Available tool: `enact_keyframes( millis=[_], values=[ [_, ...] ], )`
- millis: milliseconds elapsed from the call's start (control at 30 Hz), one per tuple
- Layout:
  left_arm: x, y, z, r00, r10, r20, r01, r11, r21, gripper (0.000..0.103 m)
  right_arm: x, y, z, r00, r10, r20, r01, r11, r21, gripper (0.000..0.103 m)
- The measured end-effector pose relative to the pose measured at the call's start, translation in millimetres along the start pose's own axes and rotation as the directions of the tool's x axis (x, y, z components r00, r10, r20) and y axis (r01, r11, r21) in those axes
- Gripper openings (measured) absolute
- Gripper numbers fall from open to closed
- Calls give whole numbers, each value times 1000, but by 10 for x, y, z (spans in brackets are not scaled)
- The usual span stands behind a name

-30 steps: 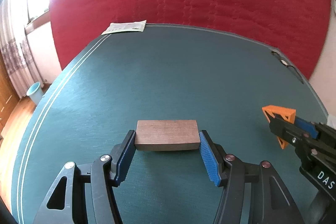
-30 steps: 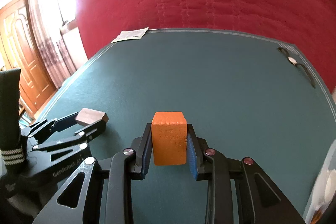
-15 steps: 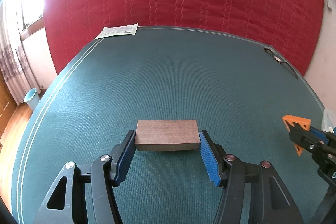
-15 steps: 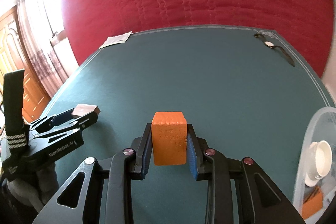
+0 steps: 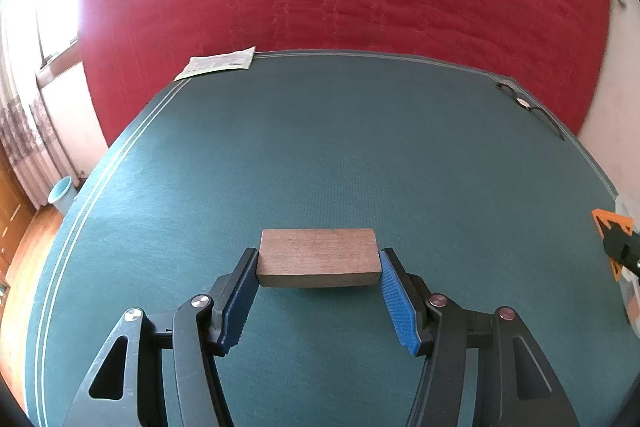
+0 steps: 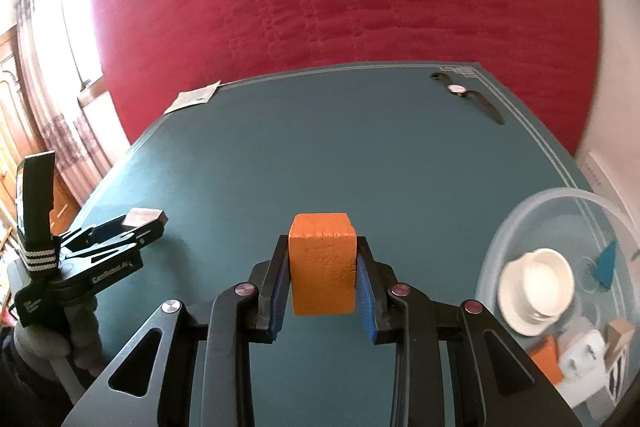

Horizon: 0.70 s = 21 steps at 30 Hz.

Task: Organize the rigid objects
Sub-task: 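Carry the orange block into the bowl and open the right tool while the left holds the brown block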

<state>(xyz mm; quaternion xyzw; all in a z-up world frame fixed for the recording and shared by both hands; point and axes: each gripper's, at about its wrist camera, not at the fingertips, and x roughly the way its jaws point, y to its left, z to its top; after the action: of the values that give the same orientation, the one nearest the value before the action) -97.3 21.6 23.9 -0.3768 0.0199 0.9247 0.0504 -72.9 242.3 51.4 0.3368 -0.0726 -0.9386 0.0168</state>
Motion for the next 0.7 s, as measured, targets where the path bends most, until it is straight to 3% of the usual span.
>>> enact_keyframes(
  millis=[400,700],
  values=[
    [1,-281,16,996,-70,-51,72,997,33,62,-301,-367,-15,995,-88,53,86,995,40,31],
    [-41,-618,75,994,-105,-44,108,991,85,62,-608,-944,-50,972,-217,93,204,969,137,31]
  ],
)
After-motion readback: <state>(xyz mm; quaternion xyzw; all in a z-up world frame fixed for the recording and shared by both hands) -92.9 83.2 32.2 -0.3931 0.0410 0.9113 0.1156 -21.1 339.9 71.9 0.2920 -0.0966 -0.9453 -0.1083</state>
